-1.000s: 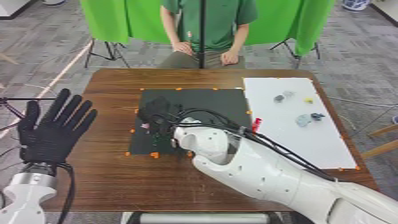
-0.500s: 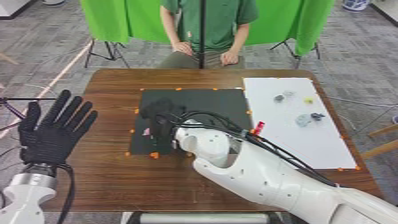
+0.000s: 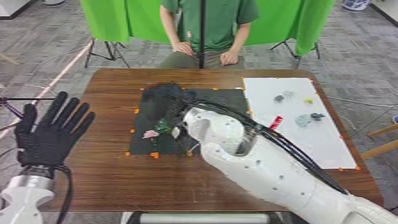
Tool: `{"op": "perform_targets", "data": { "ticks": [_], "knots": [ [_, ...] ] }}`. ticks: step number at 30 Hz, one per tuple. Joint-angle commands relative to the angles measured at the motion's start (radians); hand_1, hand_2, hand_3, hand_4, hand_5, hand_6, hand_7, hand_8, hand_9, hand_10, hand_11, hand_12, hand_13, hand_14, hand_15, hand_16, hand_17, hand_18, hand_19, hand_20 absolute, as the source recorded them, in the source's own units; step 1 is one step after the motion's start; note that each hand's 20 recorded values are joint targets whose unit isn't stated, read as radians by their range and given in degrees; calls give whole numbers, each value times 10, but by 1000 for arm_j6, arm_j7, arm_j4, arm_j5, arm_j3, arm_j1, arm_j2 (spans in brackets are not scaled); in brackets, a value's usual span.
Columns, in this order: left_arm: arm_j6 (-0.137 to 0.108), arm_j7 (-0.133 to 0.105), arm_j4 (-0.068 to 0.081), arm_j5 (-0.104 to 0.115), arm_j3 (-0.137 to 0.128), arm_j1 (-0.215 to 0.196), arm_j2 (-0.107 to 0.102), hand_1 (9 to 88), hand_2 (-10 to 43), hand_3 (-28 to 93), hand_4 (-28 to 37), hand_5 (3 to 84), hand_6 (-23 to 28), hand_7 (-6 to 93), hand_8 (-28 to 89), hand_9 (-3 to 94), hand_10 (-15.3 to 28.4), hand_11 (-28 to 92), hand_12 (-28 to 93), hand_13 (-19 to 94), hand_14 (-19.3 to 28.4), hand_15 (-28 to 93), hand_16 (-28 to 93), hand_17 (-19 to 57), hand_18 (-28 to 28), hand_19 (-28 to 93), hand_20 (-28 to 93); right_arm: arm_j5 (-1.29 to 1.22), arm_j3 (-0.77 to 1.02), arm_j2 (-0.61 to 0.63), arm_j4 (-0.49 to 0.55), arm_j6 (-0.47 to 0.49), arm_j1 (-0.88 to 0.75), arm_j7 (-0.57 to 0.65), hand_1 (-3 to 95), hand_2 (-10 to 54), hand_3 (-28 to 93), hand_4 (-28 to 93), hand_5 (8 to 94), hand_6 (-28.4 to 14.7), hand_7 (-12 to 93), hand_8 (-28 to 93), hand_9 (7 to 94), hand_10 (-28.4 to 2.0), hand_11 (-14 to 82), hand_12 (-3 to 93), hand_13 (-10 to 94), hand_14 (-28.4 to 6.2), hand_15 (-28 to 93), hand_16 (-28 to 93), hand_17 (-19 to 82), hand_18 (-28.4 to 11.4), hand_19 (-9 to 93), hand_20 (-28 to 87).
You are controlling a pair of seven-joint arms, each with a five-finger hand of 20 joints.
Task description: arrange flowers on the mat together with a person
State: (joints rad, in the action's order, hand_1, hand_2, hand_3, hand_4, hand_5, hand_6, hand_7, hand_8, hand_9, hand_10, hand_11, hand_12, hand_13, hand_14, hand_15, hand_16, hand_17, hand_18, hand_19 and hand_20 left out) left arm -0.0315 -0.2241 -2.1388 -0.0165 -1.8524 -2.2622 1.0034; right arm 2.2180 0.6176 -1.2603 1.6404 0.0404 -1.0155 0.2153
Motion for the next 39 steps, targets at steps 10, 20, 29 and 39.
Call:
{"op": "perform_targets", "data": {
  "ticks": [10, 20, 29, 39],
  "knots": [
    [-33, -22, -1, 7, -12, -32, 35, 244, 95, 687, -283, 398, 61, 48, -74, 368, 145, 143, 93, 273, 153, 245, -50, -31, 130, 280, 115, -309, 527, 195, 278, 85, -359, 65, 365, -95, 800, -280, 456, -14, 205, -145, 497, -133, 158, 187, 489, -101, 410, 186, 232, -150, 506, 193],
    [-43, -41, -16, 2, -26, -52, 36, 247, 95, 684, -283, 399, 61, 48, -74, 368, 145, 143, 92, 273, 152, 244, -50, -31, 129, 278, 116, -560, 812, 293, 347, 24, -605, 173, 359, -95, 802, -275, 437, -27, 191, -138, 461, -139, 134, 177, 440, -109, 330, 161, 213, -148, 452, 146],
    [-42, -44, -19, 1, -36, -58, 31, 247, 95, 687, -283, 400, 61, 49, -75, 369, 145, 143, 92, 273, 152, 244, -50, -30, 129, 278, 117, -731, 1062, 279, 414, -95, -860, 145, 346, -95, 799, -267, 422, -35, 181, -129, 432, -139, 118, 173, 403, -115, 300, 153, 197, -147, 432, 128],
    [-38, -48, -12, 2, -37, -41, 18, 246, 95, 687, -283, 399, 61, 48, -74, 368, 144, 142, 92, 272, 152, 244, -49, -30, 128, 277, 117, -807, 1217, 232, 445, -85, -984, 101, 325, -95, 790, -258, 403, -39, 156, -117, 395, -117, 86, 151, 360, -116, 224, 134, 179, -141, 361, 109]
  ]
}}
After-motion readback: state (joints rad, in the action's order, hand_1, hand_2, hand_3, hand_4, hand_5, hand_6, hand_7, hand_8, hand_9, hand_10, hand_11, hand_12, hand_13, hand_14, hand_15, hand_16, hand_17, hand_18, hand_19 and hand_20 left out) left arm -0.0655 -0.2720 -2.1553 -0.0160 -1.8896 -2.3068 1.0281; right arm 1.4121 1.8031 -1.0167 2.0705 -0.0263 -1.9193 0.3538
